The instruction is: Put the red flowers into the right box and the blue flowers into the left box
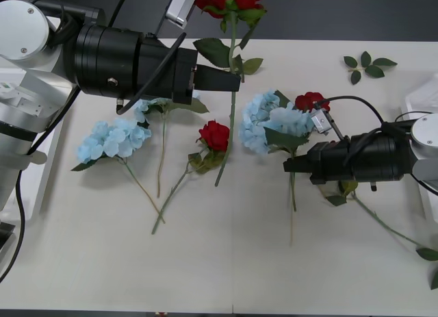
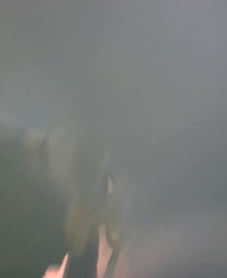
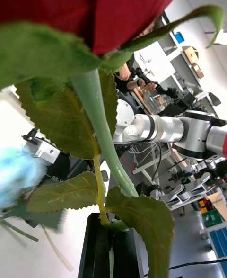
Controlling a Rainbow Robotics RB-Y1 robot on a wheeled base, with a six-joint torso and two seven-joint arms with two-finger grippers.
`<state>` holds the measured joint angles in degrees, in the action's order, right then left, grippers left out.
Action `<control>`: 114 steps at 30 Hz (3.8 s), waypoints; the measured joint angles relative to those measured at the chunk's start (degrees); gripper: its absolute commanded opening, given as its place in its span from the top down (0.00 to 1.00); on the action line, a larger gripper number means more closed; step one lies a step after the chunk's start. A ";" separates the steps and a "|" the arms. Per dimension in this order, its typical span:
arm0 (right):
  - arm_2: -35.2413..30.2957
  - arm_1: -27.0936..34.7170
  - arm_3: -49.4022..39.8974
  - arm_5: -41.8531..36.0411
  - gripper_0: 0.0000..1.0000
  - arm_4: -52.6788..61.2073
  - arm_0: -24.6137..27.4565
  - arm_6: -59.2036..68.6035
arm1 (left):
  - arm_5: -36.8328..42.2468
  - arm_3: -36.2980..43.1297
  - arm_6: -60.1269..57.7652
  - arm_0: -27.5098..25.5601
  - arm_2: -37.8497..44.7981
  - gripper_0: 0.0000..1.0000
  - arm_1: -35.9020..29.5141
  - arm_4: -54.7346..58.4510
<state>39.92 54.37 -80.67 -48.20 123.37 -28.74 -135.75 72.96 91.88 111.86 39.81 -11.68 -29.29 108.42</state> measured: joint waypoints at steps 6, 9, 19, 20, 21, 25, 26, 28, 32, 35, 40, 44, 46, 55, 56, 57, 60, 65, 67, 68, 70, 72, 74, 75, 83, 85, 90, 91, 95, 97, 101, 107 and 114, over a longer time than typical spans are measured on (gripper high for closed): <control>0.00 0.00 1.48 0.00 0.22 -3.53 0.00 -0.01 | -0.17 0.00 0.02 0.81 -1.37 1.00 0.00 -0.02; 0.00 0.00 1.56 0.00 0.09 -5.38 0.00 -0.10 | -0.15 0.00 1.32 0.81 -1.42 1.00 0.00 -0.02; 0.00 1.64 1.56 -2.89 0.00 -8.23 0.00 -3.00 | 0.24 0.00 7.16 0.81 -2.41 1.00 0.00 2.57; 0.00 2.14 1.56 -3.41 0.00 -6.91 0.00 -3.66 | 0.24 0.00 7.16 0.81 -2.94 1.00 0.00 2.58; 0.00 2.68 1.56 -3.71 0.00 -5.40 0.00 -4.46 | 0.24 0.00 7.16 0.81 -3.54 1.00 0.00 2.58; 0.00 5.65 1.56 -5.79 0.00 1.90 -0.19 -11.43 | 0.24 0.00 7.16 0.81 -4.88 1.00 0.00 2.58; 0.00 6.52 1.56 -6.82 0.00 3.98 -0.33 -13.60 | 0.24 0.00 7.16 0.81 -4.97 1.00 0.00 2.58; 0.00 8.16 1.50 -8.66 0.00 8.58 -0.62 -17.60 | 0.24 0.00 7.16 0.81 -4.95 1.00 0.00 2.58; 0.00 10.55 0.65 -11.07 0.00 17.48 -0.75 -18.91 | 0.24 0.00 7.16 0.81 -4.95 1.00 0.00 2.58; 0.00 11.06 -0.08 -12.28 0.00 24.57 -0.68 -18.91 | 0.24 0.00 7.16 0.81 -4.95 1.00 0.00 2.59; -0.54 11.04 -4.33 -11.92 0.00 31.27 1.54 -18.91 | 0.24 0.00 7.16 0.81 -4.95 1.00 0.00 2.59; -5.48 9.62 -8.71 -11.09 0.00 31.20 6.74 -18.91 | 0.24 0.00 7.16 0.81 -4.95 1.00 0.00 2.59; -8.78 8.03 -10.67 -10.91 0.00 31.15 9.95 -18.91 | 0.24 0.00 7.16 0.81 -4.94 1.00 0.00 2.59; -8.21 4.21 -20.96 -3.04 0.00 31.13 15.79 -18.91 | 0.25 0.00 7.16 0.81 -4.93 1.00 0.00 2.59; -7.95 3.67 -21.89 -2.48 0.00 31.13 16.07 -18.91 | 0.25 0.00 7.16 0.81 -4.93 1.00 0.00 2.59; -7.85 2.91 -22.63 -2.11 0.00 31.10 16.41 -18.91 | 0.25 0.00 7.16 0.81 -4.93 1.00 0.00 2.59; -8.13 -0.19 -23.60 -1.74 0.00 28.73 17.31 -18.91 | 0.25 0.00 7.16 0.81 -4.93 1.00 0.00 2.59; -8.76 -6.10 -23.61 -0.02 0.00 25.23 17.98 -18.91 | 0.25 0.00 7.16 0.81 -4.93 1.00 0.00 2.59; -8.75 -8.32 -23.61 1.79 0.00 23.36 17.98 -18.91 | 0.25 0.00 7.16 0.81 -4.93 1.00 0.00 2.59; -8.76 -9.44 -23.61 2.45 0.00 22.28 17.98 -18.91 | 0.25 0.00 7.16 0.81 -4.93 1.00 0.00 2.59; -8.75 -11.65 -23.61 3.84 0.00 20.34 17.98 -18.91 | 0.25 0.00 7.16 0.81 -4.93 1.00 0.00 2.59; -8.75 -13.52 -23.61 5.41 0.00 18.95 17.97 -18.91 | 0.25 0.00 7.16 0.81 -4.93 1.00 0.00 2.59; -8.75 -14.95 -23.61 6.53 0.00 17.69 17.97 -18.91 | 0.25 0.00 7.16 0.81 -4.93 1.00 0.00 2.59; -8.75 -15.65 -23.61 6.84 0.00 16.81 17.97 -18.91 | 0.25 0.00 7.16 0.81 -4.93 1.00 0.00 2.59; -8.75 -18.75 -23.61 8.41 0.94 15.33 17.97 -18.91 | 0.25 0.00 7.16 0.81 -4.93 1.00 0.00 2.59; -8.75 -18.78 -23.61 8.43 1.00 15.33 17.97 -18.91 | 0.25 0.00 7.16 0.81 -4.93 1.00 0.00 2.59; -8.75 -18.78 -23.61 8.54 1.00 15.33 17.96 -18.91 | 0.25 0.00 7.16 0.81 -4.93 1.00 0.00 2.59; -8.75 -18.78 -23.61 8.69 1.00 15.33 17.96 -18.91 | 0.25 0.00 7.16 0.81 -4.93 1.00 0.00 2.59; -8.75 -18.78 -23.61 9.40 1.00 15.33 17.96 -18.91 | 0.25 0.00 7.16 0.81 -4.93 1.00 0.00 2.59; -8.75 -18.79 -23.61 9.39 1.00 15.33 17.95 -18.91 | 0.25 0.00 7.16 0.81 -4.93 1.00 0.00 2.59; -8.75 -18.79 -23.61 9.41 1.00 15.33 17.94 -18.91 | 0.25 0.00 7.16 0.81 -4.93 0.41 0.00 2.59; -8.76 -18.79 -23.61 9.53 1.00 15.33 17.93 -18.91 | 0.25 0.00 7.16 0.81 -4.93 0.00 0.00 2.59; -8.76 -18.78 -23.61 9.67 1.00 15.36 17.93 -18.91 | 0.25 0.00 7.16 0.81 -4.93 0.00 0.00 2.59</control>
<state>31.16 35.59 -104.28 -38.53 138.73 -10.81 -154.66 73.21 91.88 119.02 40.62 -16.61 -29.29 111.01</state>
